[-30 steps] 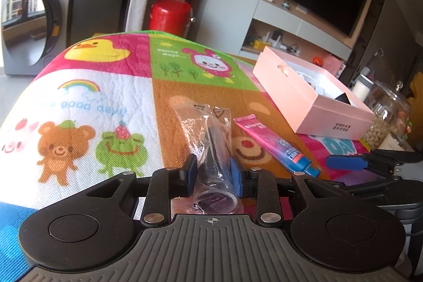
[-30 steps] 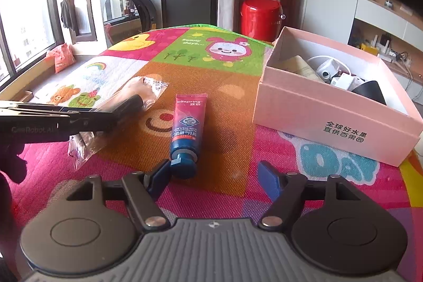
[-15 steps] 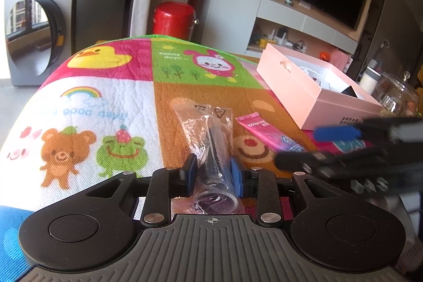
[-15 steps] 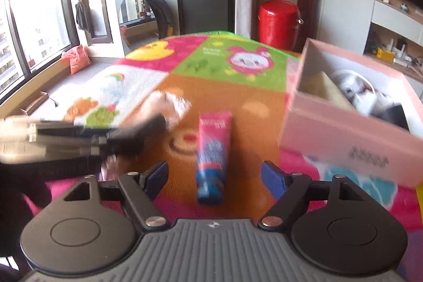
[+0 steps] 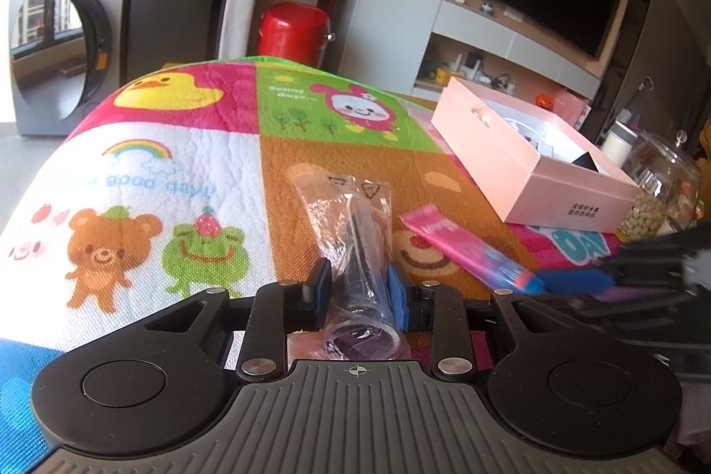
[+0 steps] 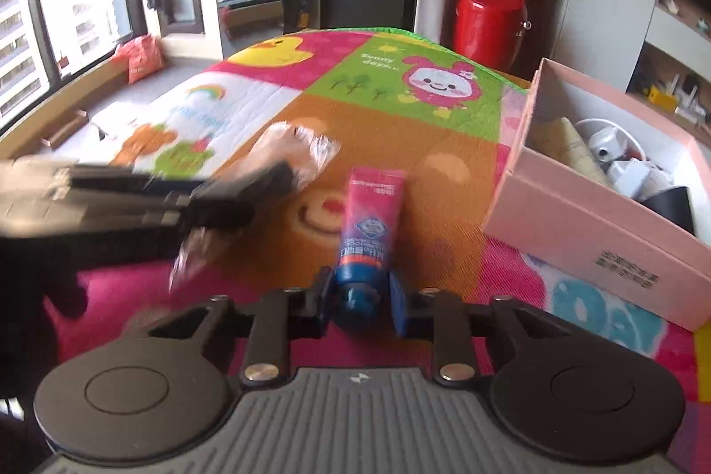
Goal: Organize rigid objects
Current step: 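Grasp the clear bag with the left tool while the right tool grasps the pink toothpaste tube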
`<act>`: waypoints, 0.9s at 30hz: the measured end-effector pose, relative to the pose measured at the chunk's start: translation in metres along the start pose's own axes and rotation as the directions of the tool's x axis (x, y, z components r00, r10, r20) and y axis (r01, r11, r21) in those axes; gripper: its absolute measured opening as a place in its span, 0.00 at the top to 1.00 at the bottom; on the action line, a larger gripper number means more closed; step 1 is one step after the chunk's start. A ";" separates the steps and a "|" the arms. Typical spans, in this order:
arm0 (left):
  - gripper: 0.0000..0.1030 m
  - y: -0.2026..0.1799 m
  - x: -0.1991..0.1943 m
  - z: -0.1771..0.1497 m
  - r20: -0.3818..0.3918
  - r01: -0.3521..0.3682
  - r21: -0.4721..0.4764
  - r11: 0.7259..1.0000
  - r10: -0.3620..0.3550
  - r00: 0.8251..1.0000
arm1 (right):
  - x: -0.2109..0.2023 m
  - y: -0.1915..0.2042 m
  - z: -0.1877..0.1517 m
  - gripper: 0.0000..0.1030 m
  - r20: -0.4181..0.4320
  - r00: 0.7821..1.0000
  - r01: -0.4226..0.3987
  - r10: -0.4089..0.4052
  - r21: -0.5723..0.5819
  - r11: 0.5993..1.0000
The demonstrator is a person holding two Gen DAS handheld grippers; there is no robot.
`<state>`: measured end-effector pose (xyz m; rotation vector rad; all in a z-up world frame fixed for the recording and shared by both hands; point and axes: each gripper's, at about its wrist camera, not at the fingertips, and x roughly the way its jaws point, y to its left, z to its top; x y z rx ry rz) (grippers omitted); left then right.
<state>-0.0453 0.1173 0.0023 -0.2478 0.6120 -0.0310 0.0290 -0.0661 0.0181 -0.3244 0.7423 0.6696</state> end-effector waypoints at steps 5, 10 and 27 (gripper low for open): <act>0.70 -0.006 0.004 0.009 -0.034 -0.024 0.014 1.000 0.025 0.999 | -0.019 -0.011 -0.014 0.76 -0.008 0.999 0.032 -0.032 -0.013 0.999; 0.69 -0.016 0.018 0.025 -0.113 -0.055 0.079 0.995 0.064 0.991 | -0.016 -0.017 -0.008 0.72 0.009 0.999 0.040 -0.040 0.010 0.999; 0.77 -0.034 -0.008 -0.006 -0.056 -0.007 0.229 0.973 0.020 0.998 | -0.035 -0.031 -0.014 0.72 0.018 1.000 -0.018 0.017 0.063 0.998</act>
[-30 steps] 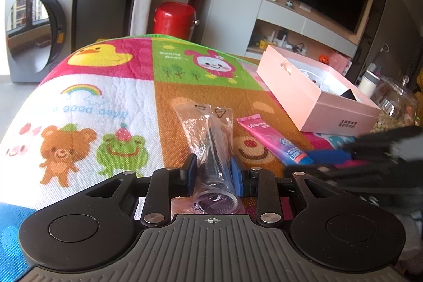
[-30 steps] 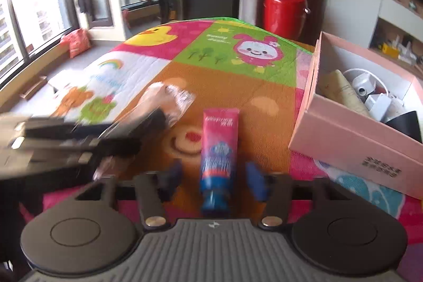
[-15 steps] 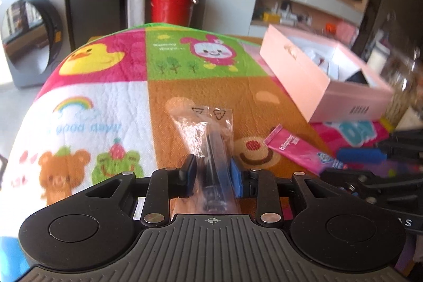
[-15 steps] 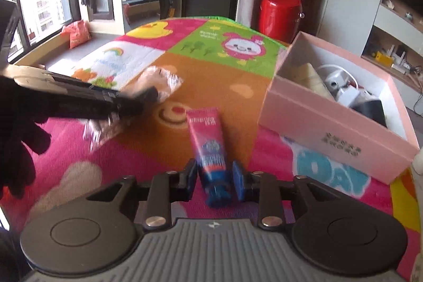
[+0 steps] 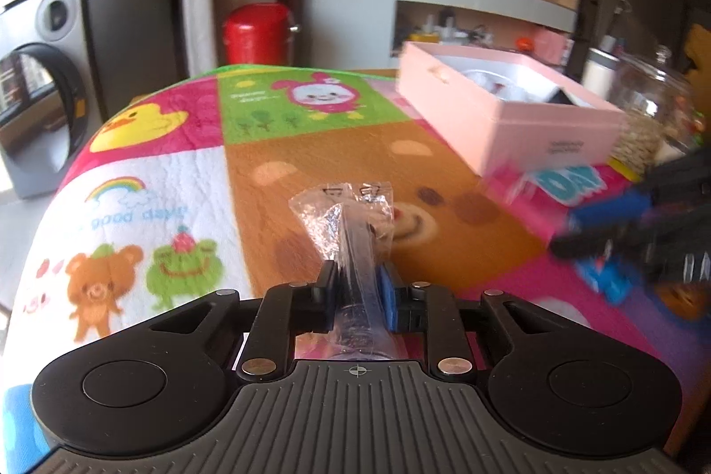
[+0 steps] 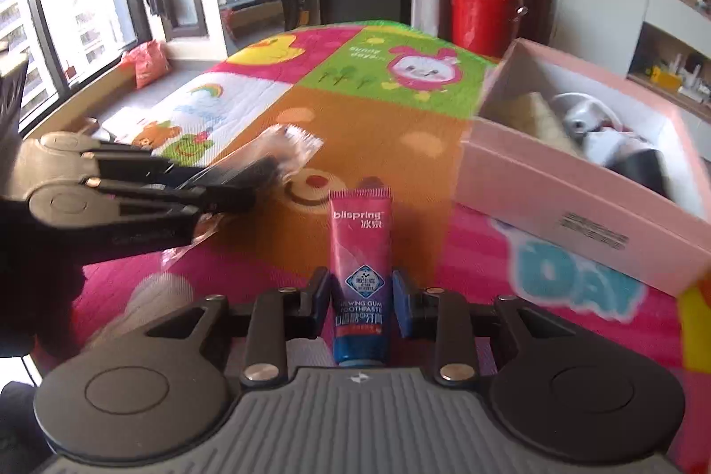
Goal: Organize rigid objects
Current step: 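Drop the bag into the pink box with the left tool while the right tool drops the toothpaste in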
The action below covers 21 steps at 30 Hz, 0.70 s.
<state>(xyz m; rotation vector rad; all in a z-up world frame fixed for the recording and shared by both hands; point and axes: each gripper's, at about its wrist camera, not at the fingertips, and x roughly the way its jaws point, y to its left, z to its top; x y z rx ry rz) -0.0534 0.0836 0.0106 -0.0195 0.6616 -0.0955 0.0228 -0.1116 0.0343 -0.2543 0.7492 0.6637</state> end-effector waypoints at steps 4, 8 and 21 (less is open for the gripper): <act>0.77 -0.011 -0.020 0.008 0.063 0.064 0.018 0.998 -0.065 0.996 | -0.044 -0.018 -0.006 0.72 0.091 0.995 0.036 -0.041 0.058 0.998; 0.77 -0.029 -0.041 0.045 0.157 0.127 0.041 0.991 -0.132 0.979 | -0.086 -0.040 -0.010 0.73 0.192 0.979 0.049 -0.074 0.137 0.989; 0.77 -0.083 -0.004 0.197 0.242 0.285 0.005 0.958 -0.278 0.930 | -0.125 -0.089 -0.041 0.98 0.293 0.937 0.105 -0.189 0.281 0.954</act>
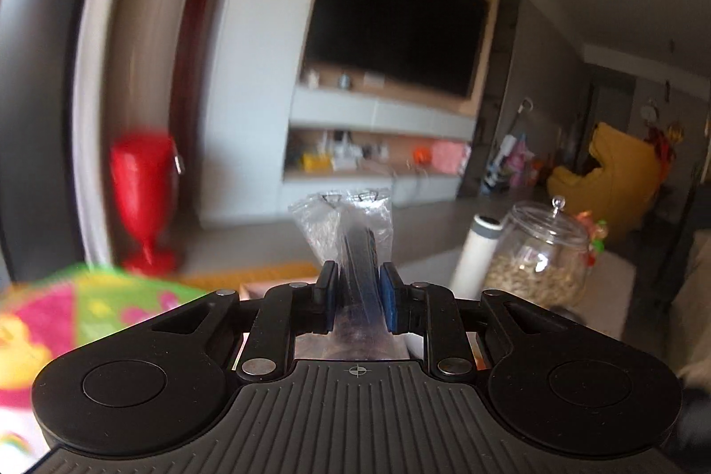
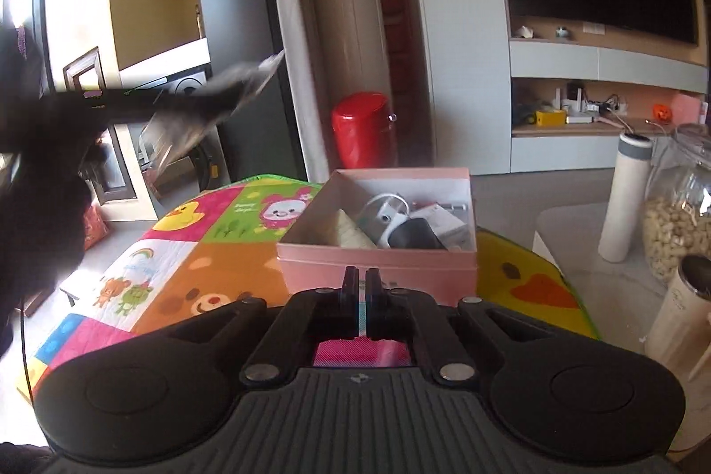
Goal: Organize rigid objects
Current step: 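Drop the bag into the pink box with the left tool while the right tool drops the toothpaste in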
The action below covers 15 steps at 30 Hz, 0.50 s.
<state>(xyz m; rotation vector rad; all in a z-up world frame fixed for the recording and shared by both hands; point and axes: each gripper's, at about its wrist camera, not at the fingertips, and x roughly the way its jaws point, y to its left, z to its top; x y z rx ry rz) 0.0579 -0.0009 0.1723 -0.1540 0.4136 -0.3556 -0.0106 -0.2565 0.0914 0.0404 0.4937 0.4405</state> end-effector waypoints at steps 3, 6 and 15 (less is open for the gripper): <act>0.77 0.006 0.029 -0.001 -0.025 0.009 -0.056 0.998 -0.011 1.000 | 0.000 -0.002 -0.012 0.97 -0.018 0.999 0.035 -0.035 -0.020 0.999; 0.77 0.007 0.049 -0.015 -0.055 -0.009 -0.055 0.998 0.006 0.998 | 0.005 -0.007 -0.026 0.95 -0.046 0.997 0.062 -0.064 -0.050 0.997; 0.77 0.026 0.045 -0.066 -0.148 -0.047 -0.113 0.992 0.029 0.988 | 0.033 -0.025 -0.041 0.64 -0.149 0.986 0.071 -0.072 -0.009 0.997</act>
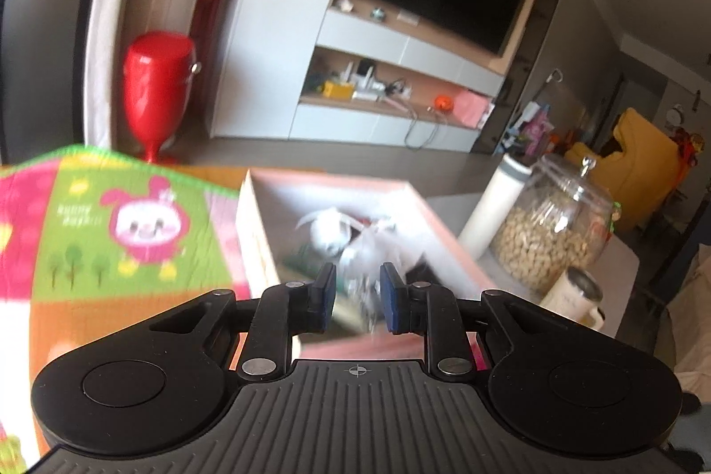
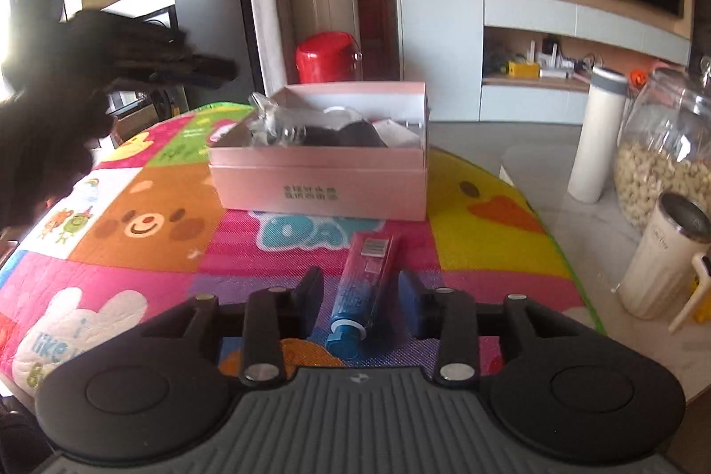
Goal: Organize rigid objects
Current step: 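Drop the bag into the pink box with the left tool while the right tool drops the toothpaste in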
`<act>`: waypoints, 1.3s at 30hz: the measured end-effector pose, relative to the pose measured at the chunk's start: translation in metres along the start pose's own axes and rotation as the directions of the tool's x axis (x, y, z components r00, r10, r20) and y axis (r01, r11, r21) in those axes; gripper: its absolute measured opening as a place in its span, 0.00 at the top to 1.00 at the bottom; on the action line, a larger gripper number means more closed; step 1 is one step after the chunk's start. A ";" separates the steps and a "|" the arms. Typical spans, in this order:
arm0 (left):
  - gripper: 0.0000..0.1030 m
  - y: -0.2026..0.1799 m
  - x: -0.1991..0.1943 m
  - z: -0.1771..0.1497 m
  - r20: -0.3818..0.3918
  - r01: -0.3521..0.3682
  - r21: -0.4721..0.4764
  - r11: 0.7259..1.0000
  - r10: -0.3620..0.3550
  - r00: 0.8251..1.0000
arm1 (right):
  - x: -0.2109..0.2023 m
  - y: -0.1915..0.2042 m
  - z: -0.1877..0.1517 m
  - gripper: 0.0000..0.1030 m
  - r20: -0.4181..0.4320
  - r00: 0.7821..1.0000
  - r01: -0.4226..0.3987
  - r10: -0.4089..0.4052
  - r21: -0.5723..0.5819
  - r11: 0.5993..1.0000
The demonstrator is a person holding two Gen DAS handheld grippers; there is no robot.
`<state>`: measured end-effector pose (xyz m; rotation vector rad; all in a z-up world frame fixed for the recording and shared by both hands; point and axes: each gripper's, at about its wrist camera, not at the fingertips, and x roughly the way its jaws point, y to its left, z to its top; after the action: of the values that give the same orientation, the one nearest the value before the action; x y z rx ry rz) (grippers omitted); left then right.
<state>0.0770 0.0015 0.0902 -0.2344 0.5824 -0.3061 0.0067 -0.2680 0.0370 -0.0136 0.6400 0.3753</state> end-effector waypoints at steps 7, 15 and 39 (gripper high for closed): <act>0.77 -0.018 0.027 -0.009 -0.074 -0.016 0.135 0.991 0.026 0.997 | 0.054 0.010 0.011 0.63 -0.103 0.993 0.057 -0.055 0.010 0.998; 0.77 0.009 0.066 0.014 -0.073 -0.156 0.031 0.987 0.158 0.985 | 0.053 0.018 -0.001 0.64 -0.108 0.991 0.077 -0.085 -0.073 0.994; 0.76 0.038 -0.052 -0.088 -0.070 -0.218 0.117 0.969 0.227 0.971 | 0.042 0.048 0.182 0.37 0.160 0.986 0.049 -0.048 0.000 0.999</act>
<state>-0.0059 0.0431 0.0331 -0.0497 0.6662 -0.1298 0.1271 -0.1863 0.1641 -0.0024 0.4793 0.3268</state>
